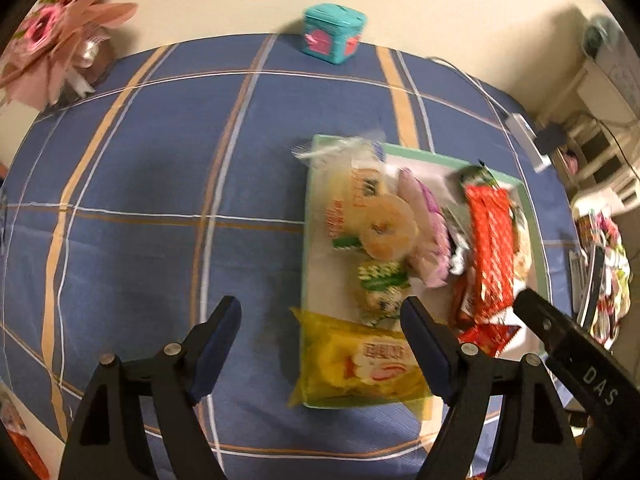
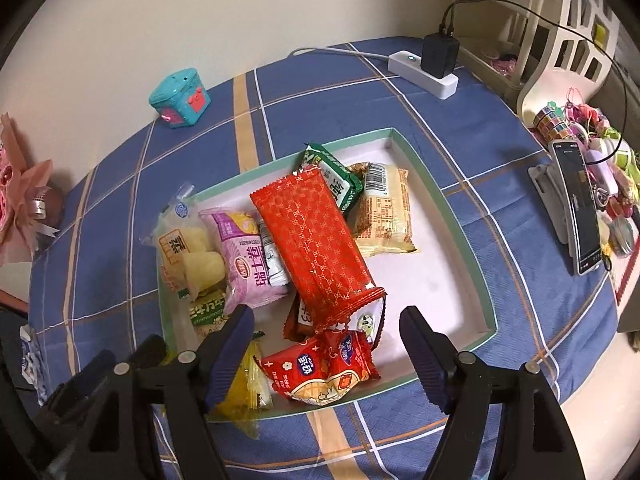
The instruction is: Organize snacks
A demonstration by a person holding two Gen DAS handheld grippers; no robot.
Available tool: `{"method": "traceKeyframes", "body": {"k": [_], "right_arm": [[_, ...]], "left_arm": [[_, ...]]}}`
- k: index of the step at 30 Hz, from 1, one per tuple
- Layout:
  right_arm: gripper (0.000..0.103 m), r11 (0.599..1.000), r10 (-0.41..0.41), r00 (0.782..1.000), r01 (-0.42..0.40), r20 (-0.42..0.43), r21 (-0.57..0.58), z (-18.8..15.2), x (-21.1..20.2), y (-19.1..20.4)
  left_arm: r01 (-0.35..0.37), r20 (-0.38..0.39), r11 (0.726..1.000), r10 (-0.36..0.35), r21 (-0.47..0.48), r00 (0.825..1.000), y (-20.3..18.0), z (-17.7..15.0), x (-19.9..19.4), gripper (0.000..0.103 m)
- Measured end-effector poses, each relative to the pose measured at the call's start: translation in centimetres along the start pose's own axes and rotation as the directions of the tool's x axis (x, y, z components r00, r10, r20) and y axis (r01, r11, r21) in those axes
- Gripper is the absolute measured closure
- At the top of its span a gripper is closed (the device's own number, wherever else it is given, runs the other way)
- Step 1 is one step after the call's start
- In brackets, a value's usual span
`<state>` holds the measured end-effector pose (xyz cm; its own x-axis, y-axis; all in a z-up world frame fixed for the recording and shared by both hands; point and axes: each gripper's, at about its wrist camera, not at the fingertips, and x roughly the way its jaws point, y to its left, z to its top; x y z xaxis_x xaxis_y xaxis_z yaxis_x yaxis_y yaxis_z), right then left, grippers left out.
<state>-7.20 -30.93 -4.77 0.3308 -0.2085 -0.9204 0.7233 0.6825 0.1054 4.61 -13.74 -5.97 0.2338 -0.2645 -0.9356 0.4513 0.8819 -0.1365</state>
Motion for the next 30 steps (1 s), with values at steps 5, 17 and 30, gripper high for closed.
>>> {"method": "traceKeyframes", "body": {"k": [5, 17, 30], "right_arm": [[0.025, 1.000, 0.004, 1.000, -0.004, 0.001, -0.019, -0.1, -0.1, 0.5], [0.011, 0.998, 0.011, 1.000, -0.011, 0.002, -0.069, -0.4, -0.3, 1.9], [0.000, 0.994, 0.003, 1.000, 0.000, 0.026, -0.105, -0.5, -0.5, 2.6]], "left_arm": [[-0.037, 0.023, 0.998, 0.038, -0.054, 0.999, 2.0, 0.4, -0.5, 0.021], [-0.094, 0.039, 0.987, 0.100, -0.128, 0.994, 5.1, 0.9, -0.9, 0.015], [-0.138, 0.070, 0.985, 0.145, -0.099, 0.987, 5.0, 0.8, -0.9, 0.001]]}}
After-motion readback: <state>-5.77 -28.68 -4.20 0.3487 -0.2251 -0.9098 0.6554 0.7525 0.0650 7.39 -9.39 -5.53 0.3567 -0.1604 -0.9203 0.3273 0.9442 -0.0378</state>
